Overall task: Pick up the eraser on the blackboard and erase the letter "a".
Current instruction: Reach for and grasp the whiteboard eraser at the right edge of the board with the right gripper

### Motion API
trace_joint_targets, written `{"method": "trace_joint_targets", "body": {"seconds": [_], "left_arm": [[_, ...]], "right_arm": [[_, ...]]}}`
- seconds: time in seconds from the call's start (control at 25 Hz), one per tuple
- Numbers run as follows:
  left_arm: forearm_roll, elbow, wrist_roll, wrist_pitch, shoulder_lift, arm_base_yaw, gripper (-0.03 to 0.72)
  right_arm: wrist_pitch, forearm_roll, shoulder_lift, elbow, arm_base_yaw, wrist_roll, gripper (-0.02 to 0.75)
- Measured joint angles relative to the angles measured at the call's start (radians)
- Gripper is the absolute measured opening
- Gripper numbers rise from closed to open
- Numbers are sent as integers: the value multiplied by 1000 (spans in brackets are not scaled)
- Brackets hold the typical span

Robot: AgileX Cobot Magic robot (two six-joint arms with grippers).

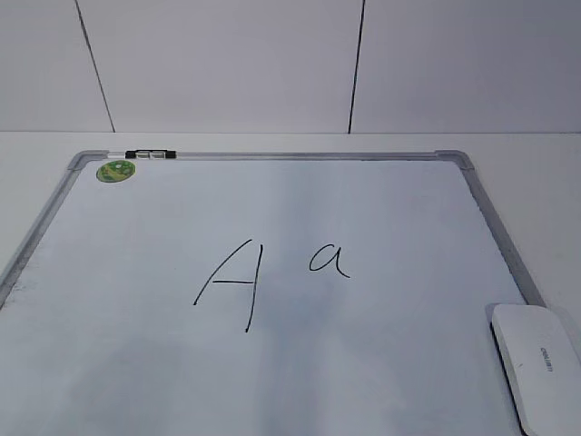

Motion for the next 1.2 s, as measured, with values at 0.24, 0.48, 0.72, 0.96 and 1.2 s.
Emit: {"method": "trace_joint_targets", "body": {"seconds": [0.24, 0.48, 0.72, 0.96, 1.2], "left_arm": [[0, 0, 0, 0, 0, 0, 245], [0, 0, 0, 0, 0, 0, 245], [0, 0, 0, 0, 0, 0, 244], [0, 0, 0, 0, 0, 0, 245], [0, 0, 0, 0, 0, 0, 245]], "right_arm": [[0, 0, 0, 0, 0, 0, 592], [0, 0, 0, 0, 0, 0, 592], [0, 0, 0, 0, 0, 0, 592], [0, 0, 0, 0, 0, 0, 592], [0, 0, 0, 0, 0, 0, 592]]}}
